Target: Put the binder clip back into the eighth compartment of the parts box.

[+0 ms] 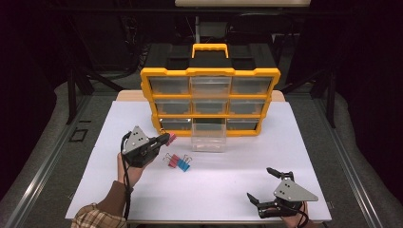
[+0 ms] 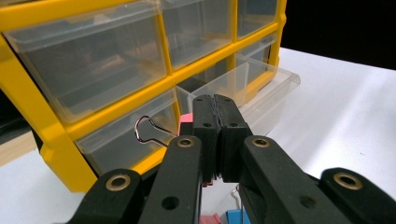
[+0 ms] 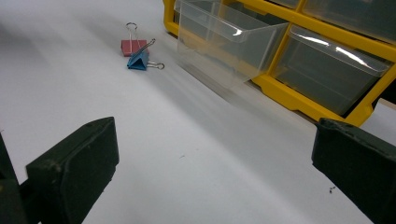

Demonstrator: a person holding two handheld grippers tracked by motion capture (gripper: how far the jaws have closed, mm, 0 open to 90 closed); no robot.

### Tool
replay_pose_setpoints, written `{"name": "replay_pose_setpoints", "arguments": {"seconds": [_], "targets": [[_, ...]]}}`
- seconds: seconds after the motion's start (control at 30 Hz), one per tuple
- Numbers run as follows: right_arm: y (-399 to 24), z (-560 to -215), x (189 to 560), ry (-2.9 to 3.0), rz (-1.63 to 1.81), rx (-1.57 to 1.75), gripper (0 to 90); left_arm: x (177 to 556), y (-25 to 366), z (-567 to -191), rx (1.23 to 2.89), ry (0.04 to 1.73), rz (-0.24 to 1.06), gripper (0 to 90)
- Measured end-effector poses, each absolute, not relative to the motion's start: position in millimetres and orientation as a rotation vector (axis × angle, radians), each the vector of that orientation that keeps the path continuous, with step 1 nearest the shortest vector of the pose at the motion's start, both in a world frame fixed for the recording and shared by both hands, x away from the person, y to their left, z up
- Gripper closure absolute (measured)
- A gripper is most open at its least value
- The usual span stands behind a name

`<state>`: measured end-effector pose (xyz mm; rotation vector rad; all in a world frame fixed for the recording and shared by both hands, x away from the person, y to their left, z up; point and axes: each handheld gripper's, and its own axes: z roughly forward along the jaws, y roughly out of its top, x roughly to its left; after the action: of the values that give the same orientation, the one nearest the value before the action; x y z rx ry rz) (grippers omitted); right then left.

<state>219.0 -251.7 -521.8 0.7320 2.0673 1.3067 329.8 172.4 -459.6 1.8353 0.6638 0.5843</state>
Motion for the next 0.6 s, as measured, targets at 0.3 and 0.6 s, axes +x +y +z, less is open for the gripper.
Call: {"name": "replay_pose_setpoints", "arguments": {"seconds": [0.3, 0.6], "targets": [[-252, -522, 219, 2.068, 1.305, 0.731, 0.2, 337, 170, -453, 1.833, 0.657, 0.583, 88.5], [-252, -521, 218, 2.067, 1.305, 0.73, 0.3, 340, 163, -444, 1.81, 0.633, 0.594, 88.5]]}}
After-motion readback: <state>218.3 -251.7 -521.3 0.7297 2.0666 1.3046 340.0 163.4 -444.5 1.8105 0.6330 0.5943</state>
